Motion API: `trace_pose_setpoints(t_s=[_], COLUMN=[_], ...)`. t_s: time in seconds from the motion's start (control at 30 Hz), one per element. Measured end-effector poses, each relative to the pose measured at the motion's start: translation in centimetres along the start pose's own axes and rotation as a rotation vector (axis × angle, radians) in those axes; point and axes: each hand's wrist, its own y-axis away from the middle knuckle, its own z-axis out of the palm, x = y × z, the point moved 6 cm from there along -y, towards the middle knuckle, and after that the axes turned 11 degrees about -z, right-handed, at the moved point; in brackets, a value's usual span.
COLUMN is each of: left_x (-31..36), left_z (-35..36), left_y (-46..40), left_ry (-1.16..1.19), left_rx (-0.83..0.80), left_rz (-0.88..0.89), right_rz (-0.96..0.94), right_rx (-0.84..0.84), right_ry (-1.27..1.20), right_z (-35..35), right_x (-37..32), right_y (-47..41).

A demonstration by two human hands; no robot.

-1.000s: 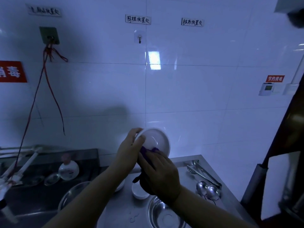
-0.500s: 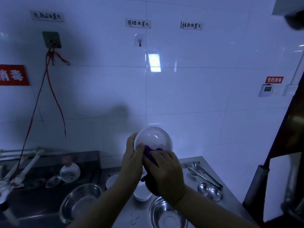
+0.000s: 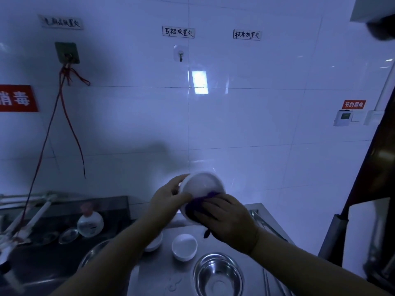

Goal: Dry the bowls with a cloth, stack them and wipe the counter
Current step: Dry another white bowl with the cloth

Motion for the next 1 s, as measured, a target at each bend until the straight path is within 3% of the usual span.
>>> trace_pose_setpoints(t_s=[0.13, 0.27, 0.43, 0.53, 0.6, 0.63, 0.73, 0.83, 0.93, 1.0], left_x=[-0.8, -0.4, -0.3, 0.1, 0.4, 0.5, -0.4, -1.7, -1.6, -1.3], left_z=[1.7, 1.7, 1.2, 1.1, 0.8, 0.4, -0.1, 1.7, 1.8, 1.3], left_y=[1.8, 1.8, 0.9, -0.6, -1.4, -1.5, -1.0, 0.8, 1.2, 1.0], left_ry=[0.25, 0.194, 0.083, -0.103, -0.189, -0.177, 0.045, 0.233, 0.227, 0.199], left_rx=[0.211, 0.196, 0.099, -0.129, -0.251, -0.233, 0.033, 0.226, 0.228, 0.172], left_rz=[0.034, 0.07, 0.152, 0.103, 0.049, 0.03, 0.002, 0.069, 0.122, 0.141], right_rz=[0.236, 0.291, 0.022, -0.217, -0.271, -0.241, -0.009, 0.233, 0.321, 0.24], right_rx=[0.068, 0.061, 0.016, -0.025, -0.033, -0.026, 0.043, 0.147, 0.16, 0.137], right_ry=[0.04, -0.031, -0.042, -0.056, -0.06, -0.052, 0.015, -0.018, -0.088, -0.111], right_z=[0.2, 0.7, 0.7, 0.3, 0.4, 0.4, 0.5, 1.3, 2.3, 2.4], right_x=[-1.4, -2.9, -1.9, -0.7, -0.4, -0.2, 0.4, -0.6, -2.1, -2.2], right_y=[-1.1, -0.9, 0.6, 1.2, 1.1, 0.9, 0.1, -0.7, -0.6, -0.1])
